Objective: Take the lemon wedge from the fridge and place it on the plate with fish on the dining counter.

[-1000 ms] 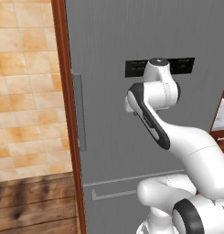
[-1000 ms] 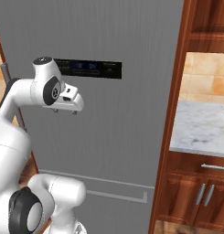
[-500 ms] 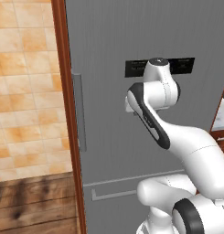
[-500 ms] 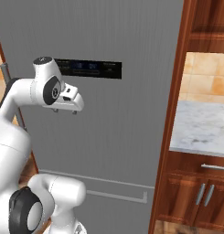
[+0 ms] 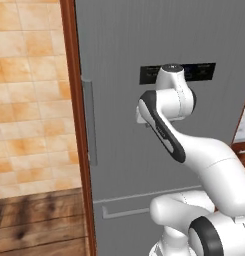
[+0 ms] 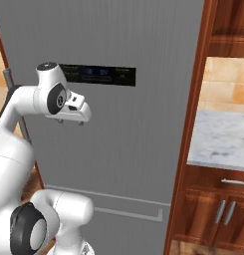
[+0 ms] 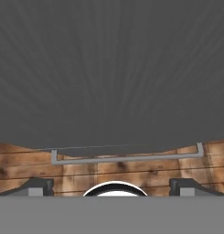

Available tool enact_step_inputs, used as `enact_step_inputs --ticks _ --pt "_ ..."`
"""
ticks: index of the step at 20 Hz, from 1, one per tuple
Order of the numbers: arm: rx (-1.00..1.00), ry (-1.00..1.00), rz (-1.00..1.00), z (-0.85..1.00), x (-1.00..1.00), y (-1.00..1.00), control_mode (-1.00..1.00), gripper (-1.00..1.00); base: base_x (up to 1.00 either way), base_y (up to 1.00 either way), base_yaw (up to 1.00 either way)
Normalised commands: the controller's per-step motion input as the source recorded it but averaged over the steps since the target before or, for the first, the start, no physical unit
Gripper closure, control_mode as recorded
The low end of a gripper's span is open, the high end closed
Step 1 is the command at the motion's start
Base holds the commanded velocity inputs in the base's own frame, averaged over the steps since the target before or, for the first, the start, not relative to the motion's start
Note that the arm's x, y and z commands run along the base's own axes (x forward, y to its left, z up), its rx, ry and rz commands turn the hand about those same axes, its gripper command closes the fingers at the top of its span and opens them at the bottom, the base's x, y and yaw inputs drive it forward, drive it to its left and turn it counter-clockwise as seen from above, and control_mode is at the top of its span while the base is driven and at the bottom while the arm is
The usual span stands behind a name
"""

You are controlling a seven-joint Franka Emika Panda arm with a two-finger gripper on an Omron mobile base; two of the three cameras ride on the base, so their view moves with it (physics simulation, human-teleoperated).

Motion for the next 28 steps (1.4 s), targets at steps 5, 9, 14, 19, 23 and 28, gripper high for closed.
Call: enact_step_inputs --ticks 5,9,14,19,23,28 --pt "0.0 0.0 0.0 0.0 0.0 0.0 1.0 -1.0 -0.17 0.39 0.0" --pt "0.0 0.0 0.0 0.0 0.0 0.0 1.0 -1.0 -0.42 0.45 0.0" --pt "0.0 0.0 0.0 0.0 0.0 0.0 1.0 -1.0 -0.34 0.47 0.0" --pt "0.0 0.0 0.0 0.0 0.0 0.0 1.0 -1.0 -0.4 0.49 0.0" --pt "0.0 0.0 0.0 0.0 0.0 0.0 1.0 -1.0 -0.74 0.39 -0.02" --pt "0.0 0.0 0.0 0.0 0.0 0.0 1.0 -1.0 -0.75 0.17 -0.03"
